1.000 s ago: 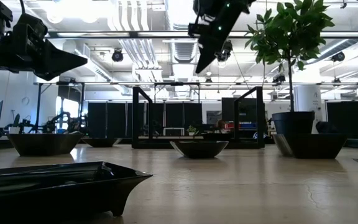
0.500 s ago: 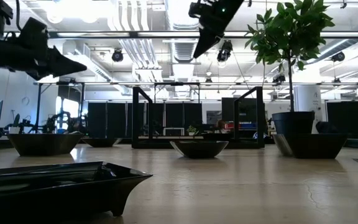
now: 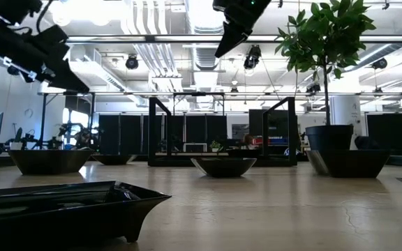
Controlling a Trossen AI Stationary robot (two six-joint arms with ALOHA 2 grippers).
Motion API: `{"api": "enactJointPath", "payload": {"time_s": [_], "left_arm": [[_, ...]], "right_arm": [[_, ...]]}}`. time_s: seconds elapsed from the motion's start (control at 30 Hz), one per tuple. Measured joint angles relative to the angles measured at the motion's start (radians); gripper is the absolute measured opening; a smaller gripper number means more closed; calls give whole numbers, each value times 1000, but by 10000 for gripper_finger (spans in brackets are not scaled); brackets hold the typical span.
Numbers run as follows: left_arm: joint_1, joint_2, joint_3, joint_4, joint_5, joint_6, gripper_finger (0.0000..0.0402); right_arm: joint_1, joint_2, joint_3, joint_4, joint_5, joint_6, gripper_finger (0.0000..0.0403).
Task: Pick & Place Mini shaped plates
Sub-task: Put the black leaf-shaped plate on the shelf
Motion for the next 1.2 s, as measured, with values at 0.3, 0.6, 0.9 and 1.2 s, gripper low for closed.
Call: {"api": "enactJointPath", "payload": {"time_s": [0.3, 0.6, 0.9, 1.2], "left_arm": [[42, 237, 132, -8, -103, -117, 0], [104, 378, 257, -87, -76, -244, 30], [186, 481, 346, -203, 69, -383, 88], [304, 630, 336, -203, 206, -386, 89]], "right_arm": [[2, -34, 0, -8, -58, -1, 38], [5, -86, 0, -8, -58, -4, 38], [5, -121, 0, -8, -58, -3, 38], [5, -124, 0, -9, -58, 4, 38]]}}
